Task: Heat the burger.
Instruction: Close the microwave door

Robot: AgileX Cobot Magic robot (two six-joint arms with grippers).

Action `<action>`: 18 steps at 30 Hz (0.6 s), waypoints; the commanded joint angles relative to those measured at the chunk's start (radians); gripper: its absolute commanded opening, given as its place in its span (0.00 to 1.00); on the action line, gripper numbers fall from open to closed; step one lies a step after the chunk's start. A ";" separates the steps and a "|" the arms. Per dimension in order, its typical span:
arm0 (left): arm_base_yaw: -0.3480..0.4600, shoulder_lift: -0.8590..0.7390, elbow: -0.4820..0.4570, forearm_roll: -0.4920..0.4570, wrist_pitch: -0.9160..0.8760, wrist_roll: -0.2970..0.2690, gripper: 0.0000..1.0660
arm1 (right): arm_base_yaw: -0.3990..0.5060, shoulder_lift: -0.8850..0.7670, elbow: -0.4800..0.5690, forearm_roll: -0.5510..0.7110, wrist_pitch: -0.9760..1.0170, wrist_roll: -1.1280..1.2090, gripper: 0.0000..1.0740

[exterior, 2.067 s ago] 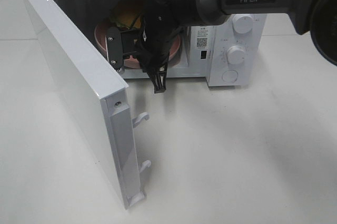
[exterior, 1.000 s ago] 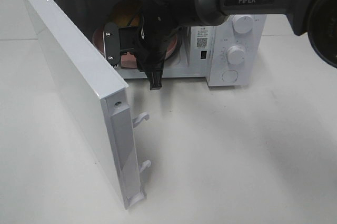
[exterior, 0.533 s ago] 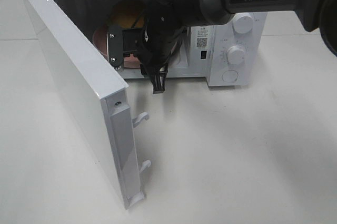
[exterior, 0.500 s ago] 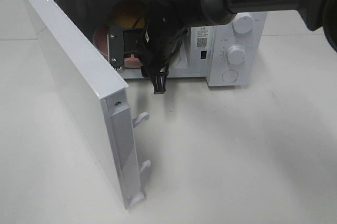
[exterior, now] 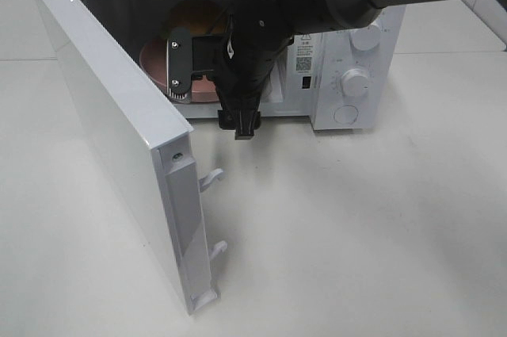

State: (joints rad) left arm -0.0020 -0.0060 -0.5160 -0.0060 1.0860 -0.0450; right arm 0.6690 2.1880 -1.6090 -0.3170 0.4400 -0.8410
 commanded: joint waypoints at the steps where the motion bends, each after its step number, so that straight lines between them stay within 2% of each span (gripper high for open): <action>1: -0.007 -0.016 -0.001 -0.002 -0.017 0.001 0.94 | -0.003 -0.047 0.037 -0.006 -0.008 0.008 0.78; 18: -0.007 -0.016 -0.001 -0.002 -0.017 0.001 0.94 | -0.003 -0.264 0.265 -0.030 -0.032 0.034 0.75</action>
State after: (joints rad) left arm -0.0020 -0.0060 -0.5160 -0.0060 1.0860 -0.0450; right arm 0.6690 1.9670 -1.3840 -0.3420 0.4180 -0.8170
